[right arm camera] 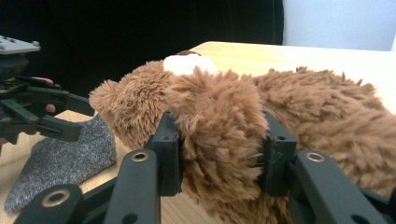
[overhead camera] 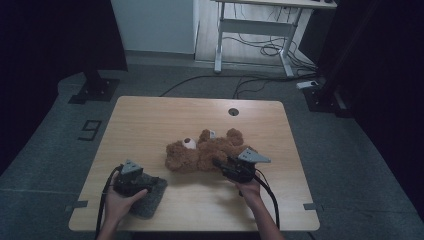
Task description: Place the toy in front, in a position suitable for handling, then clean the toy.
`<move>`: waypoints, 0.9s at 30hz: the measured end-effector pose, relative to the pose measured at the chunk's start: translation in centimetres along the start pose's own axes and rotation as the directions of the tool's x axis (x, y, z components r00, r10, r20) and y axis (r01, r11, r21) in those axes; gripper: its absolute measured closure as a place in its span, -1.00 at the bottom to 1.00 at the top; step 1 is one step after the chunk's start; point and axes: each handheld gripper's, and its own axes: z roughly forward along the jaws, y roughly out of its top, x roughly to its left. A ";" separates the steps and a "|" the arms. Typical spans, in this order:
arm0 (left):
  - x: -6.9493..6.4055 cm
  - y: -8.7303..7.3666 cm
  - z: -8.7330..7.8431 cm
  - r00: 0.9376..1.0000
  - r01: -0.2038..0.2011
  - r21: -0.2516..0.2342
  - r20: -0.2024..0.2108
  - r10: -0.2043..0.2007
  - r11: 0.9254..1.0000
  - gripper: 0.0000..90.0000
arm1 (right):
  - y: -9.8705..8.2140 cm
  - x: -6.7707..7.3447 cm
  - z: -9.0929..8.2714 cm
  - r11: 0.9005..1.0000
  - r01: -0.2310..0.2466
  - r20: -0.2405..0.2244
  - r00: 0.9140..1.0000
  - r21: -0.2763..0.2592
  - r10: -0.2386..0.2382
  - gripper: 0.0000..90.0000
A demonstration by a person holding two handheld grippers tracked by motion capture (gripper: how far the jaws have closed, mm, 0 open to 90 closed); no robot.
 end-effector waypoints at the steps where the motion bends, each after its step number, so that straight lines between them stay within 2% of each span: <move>1: 0.0 -0.2 -0.2 1.000 0.000 -0.006 -0.003 0.000 1.000 -0.44 | -0.1 0.1 -0.1 1.000 0.006 0.003 1.000 0.004 -0.006 0.32; 3: -0.1 -0.7 -0.3 1.000 0.003 -0.012 -0.005 -0.003 1.000 -0.46 | -0.2 0.2 -0.1 1.000 0.013 0.007 1.000 0.008 -0.014 0.31; 7: 0.1 -1.5 -0.2 1.000 0.014 0.007 -0.012 -0.014 1.000 -0.46 | -0.4 0.3 -0.2 1.000 0.012 0.006 1.000 0.012 -0.012 0.31; 11: 0.2 -1.7 -0.3 1.000 0.020 0.011 -0.010 -0.020 1.000 -0.46 | -0.5 0.2 -0.3 1.000 0.020 0.009 1.000 0.013 -0.020 0.30; 18: -0.1 -1.9 0.0 0.999 0.017 0.022 -0.034 -0.016 1.000 -0.52 | -0.6 0.1 -0.4 0.999 0.028 0.008 1.000 0.016 -0.028 0.29; 20: -0.3 -2.0 0.0 0.999 0.009 0.030 -0.036 -0.008 1.000 -0.54 | -0.6 0.1 -0.4 0.999 0.029 0.010 1.000 0.016 -0.029 0.29; 24: -1.0 -2.3 0.4 0.999 0.022 0.034 -0.040 -0.021 0.999 -0.58 | -0.6 0.2 -0.4 0.999 0.031 0.014 0.999 0.019 -0.031 0.29; 27: -1.6 -2.5 1.1 1.000 0.001 0.068 -0.029 0.001 0.998 -0.60 | -0.6 0.2 -0.4 0.999 0.033 0.015 0.999 0.020 -0.033 0.28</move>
